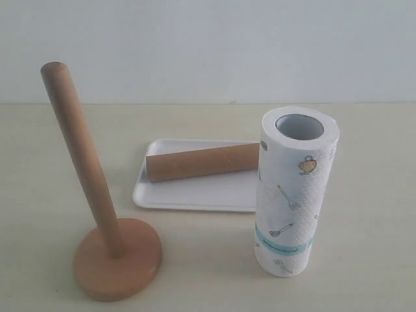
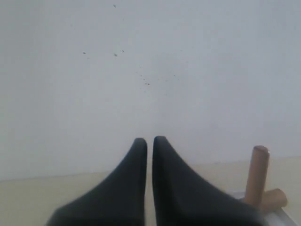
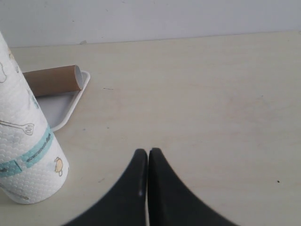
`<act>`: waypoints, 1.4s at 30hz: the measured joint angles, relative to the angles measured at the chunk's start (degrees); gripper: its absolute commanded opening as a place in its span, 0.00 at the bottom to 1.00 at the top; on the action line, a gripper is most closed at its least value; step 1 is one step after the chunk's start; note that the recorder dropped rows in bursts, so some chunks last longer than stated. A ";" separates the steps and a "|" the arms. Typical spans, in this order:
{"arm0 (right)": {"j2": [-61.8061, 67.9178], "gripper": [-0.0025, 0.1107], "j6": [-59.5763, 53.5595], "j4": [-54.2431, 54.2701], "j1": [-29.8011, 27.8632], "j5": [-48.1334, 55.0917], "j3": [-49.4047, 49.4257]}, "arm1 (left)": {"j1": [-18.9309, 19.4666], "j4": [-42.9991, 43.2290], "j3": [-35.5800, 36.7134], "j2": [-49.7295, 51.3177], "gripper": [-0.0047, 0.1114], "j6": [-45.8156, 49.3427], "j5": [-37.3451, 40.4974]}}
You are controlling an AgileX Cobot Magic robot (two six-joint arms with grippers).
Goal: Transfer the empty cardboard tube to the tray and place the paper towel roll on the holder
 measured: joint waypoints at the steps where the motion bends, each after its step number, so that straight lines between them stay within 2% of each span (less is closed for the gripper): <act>1: 0.00 0.02 0.00 0.00 0.00 0.00 0.00 | 2.82 0.00 2.96 0.23 0.08 -0.38 -4.59; 5: 0.00 0.02 0.00 0.00 0.00 0.00 0.00 | 12.65 -0.48 16.20 1.14 0.08 -0.65 -26.36; 8: 0.00 0.02 0.00 0.00 0.00 0.00 0.00 | 17.99 -1.07 25.98 1.50 0.08 -1.29 -43.34; 10: 0.00 0.02 0.00 0.00 0.00 0.00 0.00 | 20.85 -1.07 31.96 1.63 0.08 -3.35 -50.11; 12: 0.00 0.02 0.00 0.00 0.00 0.00 0.00 | 22.93 -1.07 36.45 1.63 0.08 -6.55 -52.98; 15: 0.00 0.02 0.00 0.00 0.00 0.00 0.00 | 25.33 -1.07 42.40 1.66 0.08 -11.27 -54.33; 19: 0.00 0.02 0.00 0.00 0.00 0.00 0.00 | 26.08 -1.07 47.57 1.76 0.08 -13.75 -54.37; 26: 0.00 0.02 0.00 0.00 0.00 0.00 0.00 | 26.08 -1.18 48.07 1.76 0.08 -15.97 -49.54; 34: 0.00 0.02 0.00 0.00 0.00 0.00 0.00 | 26.17 -1.26 48.07 1.76 0.08 -15.76 -49.41; 37: 0.00 0.02 0.00 0.00 0.00 0.00 0.00 | 26.17 -7.12 48.07 1.76 0.08 -8.08 -49.32; 42: 0.00 0.02 0.00 0.00 0.00 0.00 0.00 | 26.17 -32.85 48.07 1.76 0.08 24.92 -49.20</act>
